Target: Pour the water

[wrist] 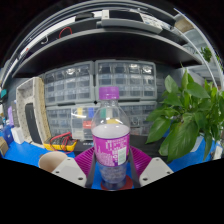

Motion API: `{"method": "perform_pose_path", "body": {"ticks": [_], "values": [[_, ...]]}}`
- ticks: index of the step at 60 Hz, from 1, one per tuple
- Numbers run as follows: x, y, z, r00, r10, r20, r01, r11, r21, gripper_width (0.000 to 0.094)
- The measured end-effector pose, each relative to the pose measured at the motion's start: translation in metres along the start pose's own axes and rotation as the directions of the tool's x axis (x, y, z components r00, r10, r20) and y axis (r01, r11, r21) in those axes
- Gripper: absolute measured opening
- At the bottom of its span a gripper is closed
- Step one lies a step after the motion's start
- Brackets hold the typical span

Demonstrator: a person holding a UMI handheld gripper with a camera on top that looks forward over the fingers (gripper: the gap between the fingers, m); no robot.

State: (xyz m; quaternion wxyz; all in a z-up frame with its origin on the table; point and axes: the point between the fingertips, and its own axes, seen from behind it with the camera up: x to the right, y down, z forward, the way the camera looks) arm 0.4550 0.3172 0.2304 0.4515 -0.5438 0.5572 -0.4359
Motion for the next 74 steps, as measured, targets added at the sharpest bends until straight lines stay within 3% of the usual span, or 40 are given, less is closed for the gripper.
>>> {"method": "perform_pose_path", "body": {"ticks": [7,21,30,52,74], "values": [[-0.007,0.012,-0.008,1.000,-0.026,0.017,0.027,0.999,-0.043,0.0674],[-0.005,0.041,-0.071,0.999,-0.048,0.014,0.049,0.987,-0.150,0.0662],[-0.011,0.034,-0.124,0.999,-0.036,0.013,0.038,0.978,-0.205,0.0664],[-0.068,-0.062,-0.169,0.996,-0.004,0.092,0.019,0.987,-0.159,0.0665],[-0.083,-0.069,-0.185,0.994,-0.017,0.106,0.036,0.983,-0.179,0.0661]]}}
